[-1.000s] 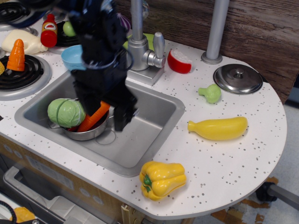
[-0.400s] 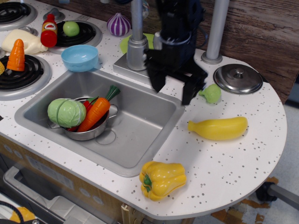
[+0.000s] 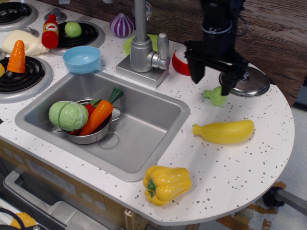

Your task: Put broccoli in bowl

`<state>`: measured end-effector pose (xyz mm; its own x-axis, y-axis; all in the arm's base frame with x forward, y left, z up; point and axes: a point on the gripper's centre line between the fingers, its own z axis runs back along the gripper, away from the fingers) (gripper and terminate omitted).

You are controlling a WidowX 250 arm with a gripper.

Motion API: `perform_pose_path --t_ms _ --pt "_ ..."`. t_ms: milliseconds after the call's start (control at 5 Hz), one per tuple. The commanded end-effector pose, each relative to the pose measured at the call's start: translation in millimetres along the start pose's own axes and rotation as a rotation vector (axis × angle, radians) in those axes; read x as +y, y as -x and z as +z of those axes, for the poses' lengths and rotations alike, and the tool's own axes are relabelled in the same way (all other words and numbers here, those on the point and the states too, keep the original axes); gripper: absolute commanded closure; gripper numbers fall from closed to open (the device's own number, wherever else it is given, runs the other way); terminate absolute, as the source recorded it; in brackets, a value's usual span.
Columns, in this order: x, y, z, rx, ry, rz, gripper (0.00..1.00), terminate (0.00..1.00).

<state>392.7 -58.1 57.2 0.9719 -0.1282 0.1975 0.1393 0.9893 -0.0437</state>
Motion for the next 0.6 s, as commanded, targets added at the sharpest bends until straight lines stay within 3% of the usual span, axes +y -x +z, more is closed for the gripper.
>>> perform_pose_path --t_ms 0,400 --pt "-3 -24 3 -0.08 0.017 -0.041 0.0 0.0" --pt "10 -19 -18 -0.103 0.012 -0.051 0.0 0.0"
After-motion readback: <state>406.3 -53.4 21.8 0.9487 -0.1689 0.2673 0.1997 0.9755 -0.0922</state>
